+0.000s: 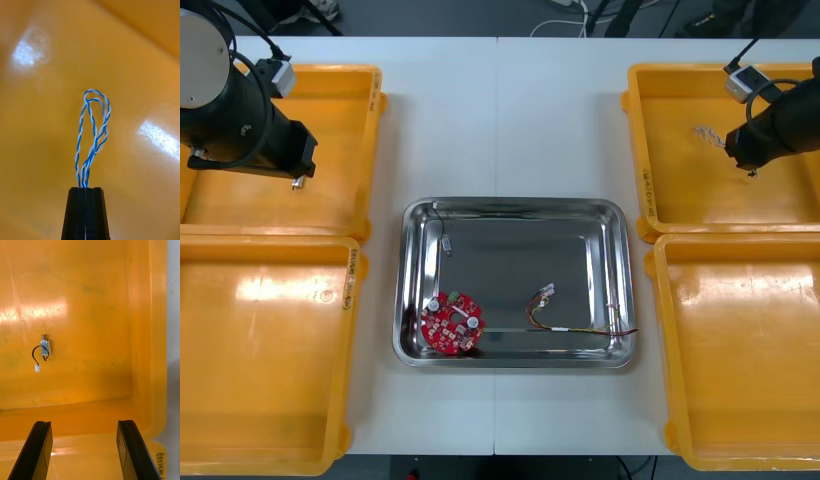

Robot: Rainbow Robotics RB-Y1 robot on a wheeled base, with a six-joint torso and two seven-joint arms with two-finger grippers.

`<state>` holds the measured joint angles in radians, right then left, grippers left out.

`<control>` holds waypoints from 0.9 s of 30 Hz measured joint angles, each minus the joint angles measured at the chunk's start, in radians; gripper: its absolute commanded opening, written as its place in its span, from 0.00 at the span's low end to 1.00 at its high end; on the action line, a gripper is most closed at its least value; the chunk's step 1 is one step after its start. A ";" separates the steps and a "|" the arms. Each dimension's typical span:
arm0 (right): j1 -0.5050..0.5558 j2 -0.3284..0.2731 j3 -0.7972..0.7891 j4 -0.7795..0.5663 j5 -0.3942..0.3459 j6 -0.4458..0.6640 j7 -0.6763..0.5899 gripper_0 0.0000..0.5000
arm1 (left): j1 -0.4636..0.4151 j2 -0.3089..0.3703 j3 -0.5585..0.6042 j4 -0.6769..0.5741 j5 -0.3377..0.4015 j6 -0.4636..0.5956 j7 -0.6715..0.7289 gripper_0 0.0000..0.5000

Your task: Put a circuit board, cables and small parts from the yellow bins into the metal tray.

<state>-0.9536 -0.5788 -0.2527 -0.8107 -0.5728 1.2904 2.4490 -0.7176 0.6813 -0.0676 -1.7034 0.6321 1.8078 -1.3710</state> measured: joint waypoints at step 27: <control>0.000 -0.001 -0.048 -0.524 0.050 0.625 -0.399 0.00 | -0.009 0.000 0.017 0.299 -0.071 -0.310 -0.237 1.00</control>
<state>-0.9534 -0.5797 -0.3004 -1.3349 -0.5232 1.9150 2.0502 -0.7269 0.6815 -0.0505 -1.4048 0.5610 1.4977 -1.6082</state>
